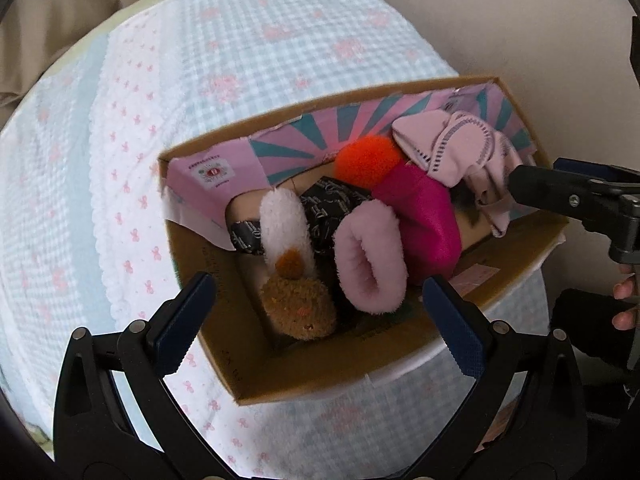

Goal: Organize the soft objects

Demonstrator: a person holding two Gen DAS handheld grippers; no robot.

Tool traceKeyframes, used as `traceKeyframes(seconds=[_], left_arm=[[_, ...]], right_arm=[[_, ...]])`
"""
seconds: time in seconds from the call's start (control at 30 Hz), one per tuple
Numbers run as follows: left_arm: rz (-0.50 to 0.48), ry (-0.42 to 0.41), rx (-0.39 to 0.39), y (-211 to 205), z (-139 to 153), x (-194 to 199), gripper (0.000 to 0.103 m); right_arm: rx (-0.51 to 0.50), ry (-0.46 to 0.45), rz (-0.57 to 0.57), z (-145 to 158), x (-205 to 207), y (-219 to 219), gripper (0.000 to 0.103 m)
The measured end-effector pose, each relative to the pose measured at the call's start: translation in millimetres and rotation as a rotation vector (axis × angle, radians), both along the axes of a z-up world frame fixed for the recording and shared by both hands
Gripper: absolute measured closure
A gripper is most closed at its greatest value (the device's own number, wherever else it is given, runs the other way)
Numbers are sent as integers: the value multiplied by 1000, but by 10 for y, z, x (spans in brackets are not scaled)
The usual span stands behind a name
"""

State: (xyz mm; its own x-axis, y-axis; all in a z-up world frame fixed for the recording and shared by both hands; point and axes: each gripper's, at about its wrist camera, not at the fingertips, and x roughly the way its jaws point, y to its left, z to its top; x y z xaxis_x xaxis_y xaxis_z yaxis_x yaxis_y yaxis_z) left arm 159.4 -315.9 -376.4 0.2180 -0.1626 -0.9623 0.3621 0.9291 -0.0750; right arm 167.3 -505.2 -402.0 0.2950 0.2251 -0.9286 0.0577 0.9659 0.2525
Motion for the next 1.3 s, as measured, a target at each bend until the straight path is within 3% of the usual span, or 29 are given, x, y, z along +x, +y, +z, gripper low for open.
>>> traceKeyframes(seconds=[0.17, 0.43, 0.87, 1.1, 1.3], left_arm=[[-5, -42, -38, 83, 211, -102, 0], [25, -145, -93, 458, 840, -293, 0], [206, -380, -122, 1868, 2333, -662, 0], [315, -513, -142, 2676, 2883, -947, 0], [351, -627, -160, 3154, 3200, -1206, 0]], right_arm=[[5, -35, -14, 217, -90, 55, 0], [-33, -131, -9, 859, -325, 351, 0], [-80, -355, 28, 2215, -756, 1433, 0], [-88, -477, 53, 2697, -964, 2034, 0], [-130, -584, 57, 2963, -1167, 2448, 0]])
